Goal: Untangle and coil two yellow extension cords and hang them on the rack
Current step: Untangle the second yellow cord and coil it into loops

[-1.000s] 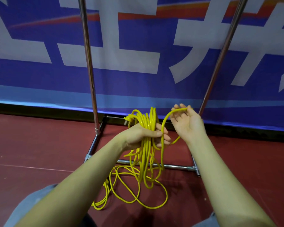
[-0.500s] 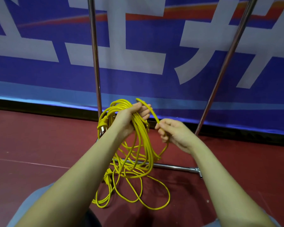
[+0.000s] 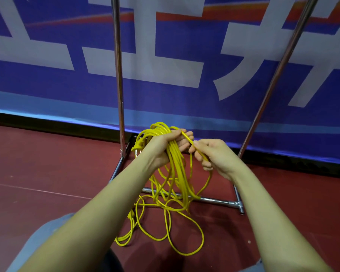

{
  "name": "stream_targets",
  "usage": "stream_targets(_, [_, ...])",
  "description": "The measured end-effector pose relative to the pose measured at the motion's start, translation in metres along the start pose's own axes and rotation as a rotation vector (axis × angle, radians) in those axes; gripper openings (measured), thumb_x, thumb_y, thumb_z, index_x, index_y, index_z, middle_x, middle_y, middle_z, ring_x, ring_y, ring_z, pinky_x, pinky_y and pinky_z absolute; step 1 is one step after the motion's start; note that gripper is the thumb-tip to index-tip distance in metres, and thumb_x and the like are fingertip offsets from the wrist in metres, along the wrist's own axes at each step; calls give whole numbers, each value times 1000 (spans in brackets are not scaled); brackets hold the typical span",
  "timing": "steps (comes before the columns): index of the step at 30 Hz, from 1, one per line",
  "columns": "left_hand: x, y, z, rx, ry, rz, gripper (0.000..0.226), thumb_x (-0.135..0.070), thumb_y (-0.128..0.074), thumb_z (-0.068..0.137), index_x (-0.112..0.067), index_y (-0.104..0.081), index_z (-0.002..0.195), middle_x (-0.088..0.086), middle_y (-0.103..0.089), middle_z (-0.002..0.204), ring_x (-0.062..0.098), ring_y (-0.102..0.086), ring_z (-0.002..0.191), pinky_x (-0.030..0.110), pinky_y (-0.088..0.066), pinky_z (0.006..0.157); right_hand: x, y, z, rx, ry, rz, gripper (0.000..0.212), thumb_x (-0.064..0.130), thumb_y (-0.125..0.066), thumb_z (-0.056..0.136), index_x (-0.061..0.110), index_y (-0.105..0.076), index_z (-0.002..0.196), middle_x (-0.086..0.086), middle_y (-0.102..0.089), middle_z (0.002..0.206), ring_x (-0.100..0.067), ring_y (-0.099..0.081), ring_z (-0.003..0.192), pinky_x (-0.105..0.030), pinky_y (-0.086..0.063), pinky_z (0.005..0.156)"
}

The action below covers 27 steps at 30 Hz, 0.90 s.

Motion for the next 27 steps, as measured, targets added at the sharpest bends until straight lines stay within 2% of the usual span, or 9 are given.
stream_targets(3, [-6, -3, -2, -25, -10, -91, 17, -9, -42, 98, -4, -58, 93, 14, -68, 110, 25, -59, 107, 30, -51, 82, -4, -1, 0, 2, 29, -212, 15, 20, -52, 96, 9, -59, 87, -2, -55, 63, -6, -47, 41, -18, -38, 39])
stream_targets(7, [-12, -5, -4, 20, -3, -90, 19, -8, -41, 99, -2, -58, 94, 13, -72, 93, 23, -66, 103, 32, -55, 77, -13, -5, 1, 52, 23, -275, 3, 15, -61, 91, 12, -61, 90, -2, -50, 63, -8, -49, 48, -18, -38, 45])
stream_targets(10, [-21, -2, -4, 39, -30, -33, 20, -9, -41, 98, -2, -59, 95, 12, -73, 91, 17, -69, 91, 31, -56, 76, -5, -6, 2, 52, 79, -230, 11, 9, -64, 88, 14, -57, 81, -4, -57, 69, -4, -47, 49, -14, -38, 48])
stream_targets(13, [-32, 3, -5, 38, -65, 18, 20, -10, -40, 98, -3, -59, 95, 12, -74, 87, 19, -72, 79, 28, -58, 72, -4, -12, 4, 72, 88, -159, 15, 5, -64, 87, 17, -58, 93, -8, -64, 89, -3, -48, 54, -16, -40, 52])
stream_targets(16, [-35, 4, -7, 47, -71, 40, 21, -10, -40, 99, -3, -60, 96, 11, -74, 87, 19, -72, 80, 29, -57, 75, -2, -20, 6, 69, 149, -245, 25, 11, -67, 86, 25, -61, 106, -1, -66, 97, -5, -55, 61, -20, -45, 60])
stream_targets(18, [-35, 3, -9, 53, -69, 35, 21, -9, -40, 98, -2, -60, 95, 12, -73, 87, 19, -72, 80, 30, -56, 77, -2, -24, 7, 59, 149, -271, 25, 10, -68, 85, 24, -62, 104, 16, -64, 86, 8, -54, 58, -10, -39, 62])
stream_targets(19, [-36, 2, -10, 55, -67, 22, 21, -9, -40, 98, -2, -60, 95, 13, -73, 87, 19, -72, 79, 30, -56, 76, -3, -25, 9, 54, 138, -268, 21, 10, -69, 84, 22, -63, 100, 20, -60, 75, 7, -51, 54, -10, -37, 61])
stream_targets(22, [-37, 2, -11, 64, -61, -5, 22, -9, -39, 99, -2, -60, 98, 13, -73, 87, 19, -72, 79, 30, -56, 76, -7, -25, 10, 58, 93, -218, 14, 11, -70, 83, 19, -61, 88, -5, -53, 70, -9, -42, 55, -21, -35, 55])
stream_targets(27, [-44, 6, -6, 57, -136, -19, 23, -9, -38, 98, -4, -59, 109, 6, -73, 96, 16, -71, 87, 29, -56, 80, 2, -21, 5, 71, 83, -7, 9, 3, -64, 86, 8, -57, 83, -5, -70, 64, -15, -55, 59, -19, -39, 56])
Point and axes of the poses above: each hand's wrist, its own z-axis towards the middle knuckle, its own y-axis out of the back of the hand, x = y × z, the point moved 9 cm from there along z, towards the middle knuckle
